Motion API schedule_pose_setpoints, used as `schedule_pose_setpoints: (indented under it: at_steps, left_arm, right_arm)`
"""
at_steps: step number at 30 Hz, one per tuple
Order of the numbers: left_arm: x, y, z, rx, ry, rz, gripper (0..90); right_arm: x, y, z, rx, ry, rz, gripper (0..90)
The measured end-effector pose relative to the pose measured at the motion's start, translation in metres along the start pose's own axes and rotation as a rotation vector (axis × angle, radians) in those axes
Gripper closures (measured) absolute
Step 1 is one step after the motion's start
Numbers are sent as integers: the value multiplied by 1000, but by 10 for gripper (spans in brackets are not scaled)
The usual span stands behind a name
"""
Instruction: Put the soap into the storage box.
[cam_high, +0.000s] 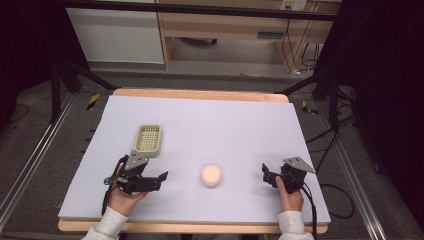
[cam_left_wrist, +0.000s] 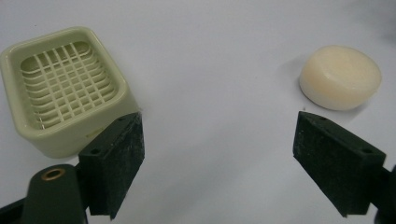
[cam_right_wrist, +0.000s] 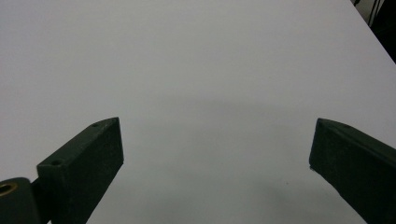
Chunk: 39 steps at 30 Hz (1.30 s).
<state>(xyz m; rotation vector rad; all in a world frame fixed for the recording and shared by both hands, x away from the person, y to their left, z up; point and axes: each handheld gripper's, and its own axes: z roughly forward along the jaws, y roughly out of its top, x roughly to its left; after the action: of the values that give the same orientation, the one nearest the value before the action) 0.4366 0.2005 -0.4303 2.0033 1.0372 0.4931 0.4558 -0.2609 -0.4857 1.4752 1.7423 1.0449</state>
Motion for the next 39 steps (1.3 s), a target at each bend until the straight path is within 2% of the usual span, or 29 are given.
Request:
schedule_pose_setpoints:
  at_steps: [4,11,13,20,27,39]
  left_arm:
    - [-2,1,-1,9,-6,15,160]
    - [-5,7,-3,-15,-18,10,161]
    - [-6,9,-3,-10,-20,20,161]
    - [-11,15,2,-7,-34,28,161]
    - [-17,21,5,0,-44,57,166]
    - [-32,29,18,-3,-82,71,167]
  right_arm:
    - [0,0,0,0,0,0,33]
    - [0,0,0,-1,-1,-1,33]
    - [0,0,0,0,-1,0,33]
    - [0,0,0,1,-1,-1,34]
    - [0,0,0,2,0,-1,34]
    - [0,0,0,2,1,-1,33]
